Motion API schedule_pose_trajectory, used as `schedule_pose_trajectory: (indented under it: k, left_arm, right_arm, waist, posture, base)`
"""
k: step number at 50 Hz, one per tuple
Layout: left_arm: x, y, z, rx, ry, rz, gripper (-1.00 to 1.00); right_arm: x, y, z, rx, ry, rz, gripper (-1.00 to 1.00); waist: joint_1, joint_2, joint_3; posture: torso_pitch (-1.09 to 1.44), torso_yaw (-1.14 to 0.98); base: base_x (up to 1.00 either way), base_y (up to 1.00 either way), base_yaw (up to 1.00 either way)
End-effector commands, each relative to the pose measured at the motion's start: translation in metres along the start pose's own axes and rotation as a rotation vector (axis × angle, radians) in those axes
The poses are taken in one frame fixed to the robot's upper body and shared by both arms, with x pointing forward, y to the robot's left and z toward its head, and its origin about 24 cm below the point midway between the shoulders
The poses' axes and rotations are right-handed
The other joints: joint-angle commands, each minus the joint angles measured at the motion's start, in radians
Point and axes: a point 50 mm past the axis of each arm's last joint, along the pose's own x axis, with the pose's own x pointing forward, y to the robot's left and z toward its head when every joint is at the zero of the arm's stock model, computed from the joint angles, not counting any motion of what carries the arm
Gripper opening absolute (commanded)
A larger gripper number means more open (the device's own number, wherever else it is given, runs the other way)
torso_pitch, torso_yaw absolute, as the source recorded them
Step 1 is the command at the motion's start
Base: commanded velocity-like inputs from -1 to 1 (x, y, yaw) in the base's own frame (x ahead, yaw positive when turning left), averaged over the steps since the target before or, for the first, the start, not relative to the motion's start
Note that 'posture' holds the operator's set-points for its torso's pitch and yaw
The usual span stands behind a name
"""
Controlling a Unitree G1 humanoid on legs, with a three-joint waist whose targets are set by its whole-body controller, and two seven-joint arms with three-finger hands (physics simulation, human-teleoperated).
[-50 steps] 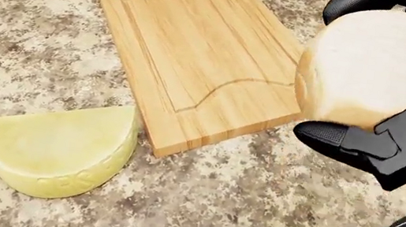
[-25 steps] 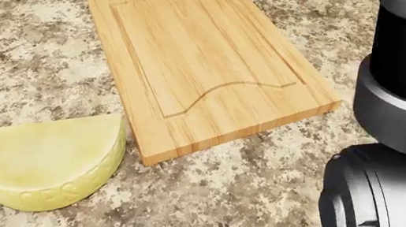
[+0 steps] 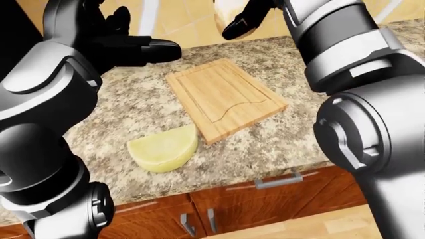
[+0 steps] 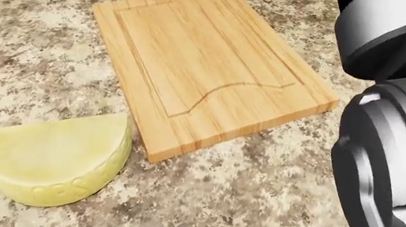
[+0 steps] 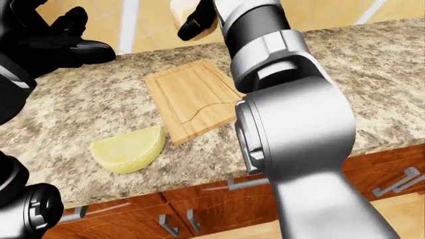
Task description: Place the bread and cheese on the cutting board.
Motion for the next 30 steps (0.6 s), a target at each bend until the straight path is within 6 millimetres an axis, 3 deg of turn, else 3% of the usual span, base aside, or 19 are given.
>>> schedule_pose_trajectory:
  k: [1,5,14,30]
  left_arm:
    - [-0.003,0.002,0.015,-0.008,-0.075,0.011,1.00]
    - [-0.003,0.002,0.015,-0.010,-0.076,0.012,1.00]
    - [-0.003,0.002,0.014,-0.010,-0.076,0.011,1.00]
    - [-0.003,0.000,0.014,-0.006,-0.075,0.007,1.00]
  right_arm:
    - [-0.010,-0.016,0.021,-0.025,-0.084,-0.069,-1.00]
    - [-0.008,-0.016,0.013,-0.030,-0.053,-0.078,-1.00]
    - [0.009,0.004,-0.029,-0.019,0.053,-0.066,-1.00]
    - [0.016,0.016,-0.053,0.015,0.096,-0.080,-1.00]
  waist:
    - [-0.001,0.001,-0.032]
    - [0.002,-0.001,-0.033]
    - [0.014,-0.010,-0.039]
    - [0.027,-0.020,-0.048]
  posture:
    - [0.00,0.00]
    - [0.00,0.00]
    - [0.00,0.00]
    - [0.00,0.00]
  base:
    - [0.00,0.00,0.00]
    - [0.00,0.00,0.00]
    - [0.00,0.00,0.00]
    - [0.00,0.00,0.00]
